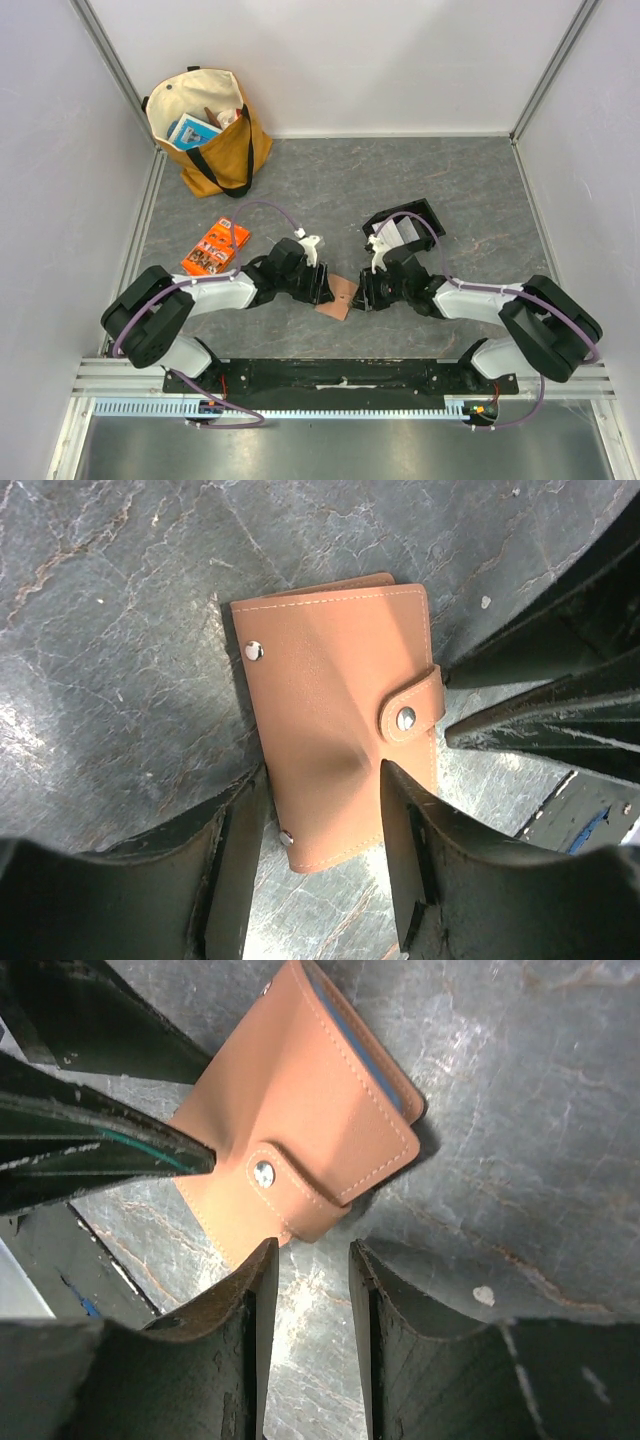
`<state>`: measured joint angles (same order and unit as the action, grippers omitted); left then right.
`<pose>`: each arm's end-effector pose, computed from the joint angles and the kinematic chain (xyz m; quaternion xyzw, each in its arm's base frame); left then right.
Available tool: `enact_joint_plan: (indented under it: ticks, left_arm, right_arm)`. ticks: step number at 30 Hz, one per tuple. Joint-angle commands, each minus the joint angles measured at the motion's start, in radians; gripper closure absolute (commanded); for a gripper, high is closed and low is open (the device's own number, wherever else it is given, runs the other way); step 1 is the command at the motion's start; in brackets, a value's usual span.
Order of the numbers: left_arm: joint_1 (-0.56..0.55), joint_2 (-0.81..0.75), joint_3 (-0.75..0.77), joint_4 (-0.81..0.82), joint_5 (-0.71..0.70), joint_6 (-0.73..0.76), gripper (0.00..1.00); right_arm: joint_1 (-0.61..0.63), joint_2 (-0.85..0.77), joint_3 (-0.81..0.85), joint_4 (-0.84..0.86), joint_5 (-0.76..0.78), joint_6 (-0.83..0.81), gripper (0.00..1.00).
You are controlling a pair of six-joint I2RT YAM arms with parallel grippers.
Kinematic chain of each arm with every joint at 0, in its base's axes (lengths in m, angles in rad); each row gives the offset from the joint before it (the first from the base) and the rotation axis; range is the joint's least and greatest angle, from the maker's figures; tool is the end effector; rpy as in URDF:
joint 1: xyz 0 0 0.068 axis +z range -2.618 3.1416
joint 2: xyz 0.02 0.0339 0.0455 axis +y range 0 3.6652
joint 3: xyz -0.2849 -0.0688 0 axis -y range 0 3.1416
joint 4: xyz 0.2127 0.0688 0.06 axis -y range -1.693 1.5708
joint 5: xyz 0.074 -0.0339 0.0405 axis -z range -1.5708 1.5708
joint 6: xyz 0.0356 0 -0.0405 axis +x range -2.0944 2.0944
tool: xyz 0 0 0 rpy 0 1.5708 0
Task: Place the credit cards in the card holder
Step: Move the card holder to the center of the board, then open the card holder at the center of the board.
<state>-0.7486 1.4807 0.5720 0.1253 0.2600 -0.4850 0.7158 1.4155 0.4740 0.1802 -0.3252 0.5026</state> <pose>0.1764 -0.1764 0.1899 0.1696 0.9012 -0.3177 0.2410 0.1643 0.1580 0.1840 -0.1599 0.8951 0.3444 0.2335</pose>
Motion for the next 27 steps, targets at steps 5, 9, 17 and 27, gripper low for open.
enact_joint_plan:
  ticks: [5,9,17,27]
  left_arm:
    - [0.0,0.081,0.012,-0.128,-0.042,0.052,0.5]
    - [0.0,0.108,0.034,-0.133,-0.034,0.066,0.56]
    - [0.0,0.147,0.055,-0.162,-0.053,0.092,0.63]
    - [0.0,0.156,0.06,-0.174,-0.033,0.1,0.49]
  right_arm:
    - [0.017,-0.073,0.018,-0.039,0.015,-0.005,0.58]
    - [0.002,-0.138,0.052,-0.077,0.058,-0.077,0.56]
    - [-0.033,0.072,0.196,-0.1,-0.072,-0.191,0.57]
    - [-0.033,0.063,0.126,-0.16,-0.059,-0.17,0.58]
